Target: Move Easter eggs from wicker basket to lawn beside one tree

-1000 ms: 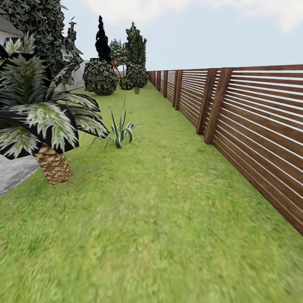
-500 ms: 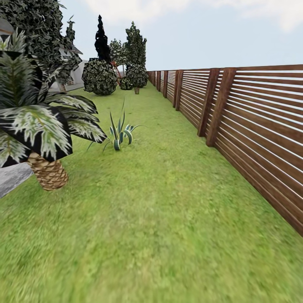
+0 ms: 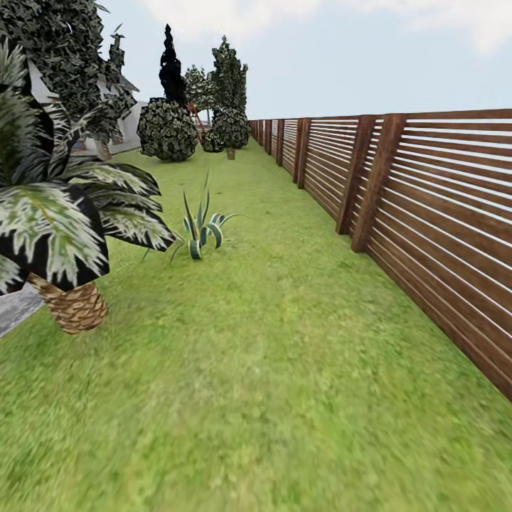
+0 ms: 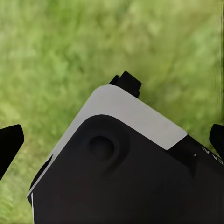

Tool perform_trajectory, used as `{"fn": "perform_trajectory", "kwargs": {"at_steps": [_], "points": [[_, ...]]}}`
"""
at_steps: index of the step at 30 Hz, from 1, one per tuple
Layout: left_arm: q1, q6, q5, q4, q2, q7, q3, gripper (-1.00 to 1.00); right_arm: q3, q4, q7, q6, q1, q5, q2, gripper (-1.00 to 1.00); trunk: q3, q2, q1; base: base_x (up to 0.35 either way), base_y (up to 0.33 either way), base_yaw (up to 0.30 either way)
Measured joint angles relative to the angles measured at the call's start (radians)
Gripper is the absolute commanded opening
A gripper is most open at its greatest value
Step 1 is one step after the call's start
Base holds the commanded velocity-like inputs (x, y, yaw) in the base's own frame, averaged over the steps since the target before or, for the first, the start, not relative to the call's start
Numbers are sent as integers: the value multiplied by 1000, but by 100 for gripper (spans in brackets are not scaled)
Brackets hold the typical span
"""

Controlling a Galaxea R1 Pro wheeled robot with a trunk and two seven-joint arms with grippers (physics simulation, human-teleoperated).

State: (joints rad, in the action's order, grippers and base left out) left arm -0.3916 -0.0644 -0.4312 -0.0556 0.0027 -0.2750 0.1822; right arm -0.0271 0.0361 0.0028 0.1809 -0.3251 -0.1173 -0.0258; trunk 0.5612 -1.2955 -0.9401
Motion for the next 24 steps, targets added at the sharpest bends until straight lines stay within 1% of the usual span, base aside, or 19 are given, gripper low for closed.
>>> {"fn": "perform_trajectory", "kwargs": {"at_steps": [24], "points": [[0, 0, 0, 0, 0, 0, 0, 100, 0, 0, 0, 0, 0, 0, 0, 100, 0, 0, 0, 316, 0, 0]]}}
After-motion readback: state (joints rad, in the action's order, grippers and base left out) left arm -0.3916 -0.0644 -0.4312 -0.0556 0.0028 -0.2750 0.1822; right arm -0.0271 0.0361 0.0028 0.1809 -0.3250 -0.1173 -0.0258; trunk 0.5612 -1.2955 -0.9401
